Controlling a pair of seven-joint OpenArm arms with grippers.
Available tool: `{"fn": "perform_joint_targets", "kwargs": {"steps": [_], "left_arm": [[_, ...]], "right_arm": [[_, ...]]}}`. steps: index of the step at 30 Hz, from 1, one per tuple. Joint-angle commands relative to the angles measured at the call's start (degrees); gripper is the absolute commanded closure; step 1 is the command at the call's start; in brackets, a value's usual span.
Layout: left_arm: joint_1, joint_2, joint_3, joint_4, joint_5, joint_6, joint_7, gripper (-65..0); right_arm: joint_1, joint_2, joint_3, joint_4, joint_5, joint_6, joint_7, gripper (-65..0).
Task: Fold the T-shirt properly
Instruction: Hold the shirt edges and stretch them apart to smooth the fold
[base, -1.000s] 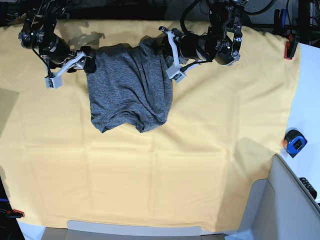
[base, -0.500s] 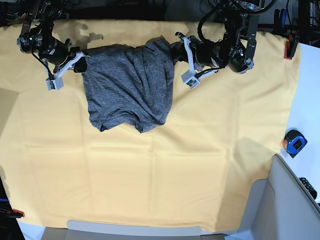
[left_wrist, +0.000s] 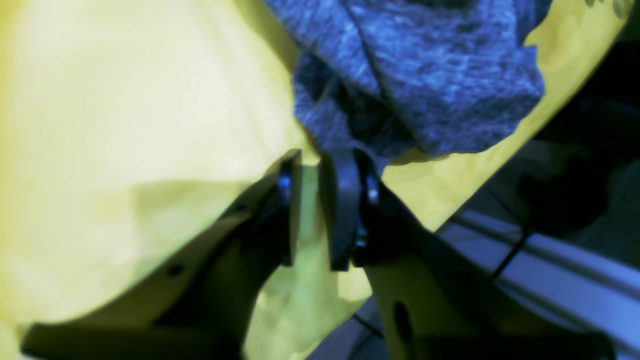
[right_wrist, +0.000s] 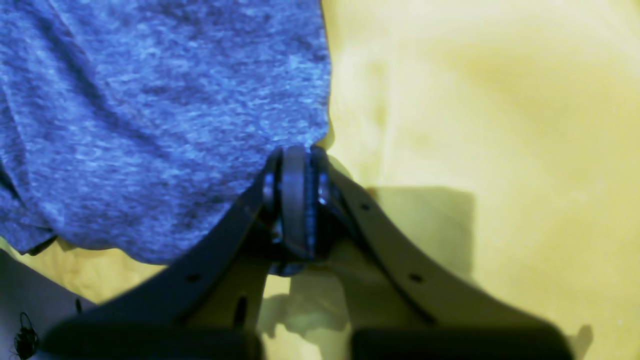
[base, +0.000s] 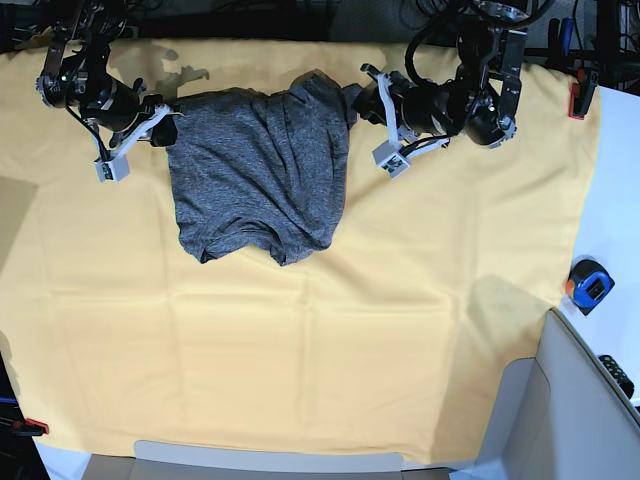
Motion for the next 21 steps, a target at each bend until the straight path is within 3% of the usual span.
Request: {"fn": "perform_joint_targets", "kwargs": {"steps": [1, 4, 14, 21], "left_arm": [[-0.53, -0.06, -1.88, 3.04, -0.85, -0.03, -0.73, -13.4], [-0.35, 1.78, -5.31, 7.78, -0.94, -0.2, -0.73, -18.0], [0.0, 4.07, -5.13, 8.93, -1.03, -0.2, -0.73, -37.5], [0.0, 6.18, -3.81, 7.08, -1.03, -0.2, -0.73, -38.0]], "right_arm": [[0.03, 0.41, 0.15, 0.81, 0.78, -0.01, 0.8, 0.0], [-0.06, 0.41, 0.15, 0.81, 0.78, -0.01, 0.8, 0.0], [-0.06, 0.41, 0.15, 0.81, 0.78, -0.01, 0.8, 0.0], [-0.06, 0.41, 0.15, 0.81, 0.78, -0.01, 0.72, 0.0]]}}
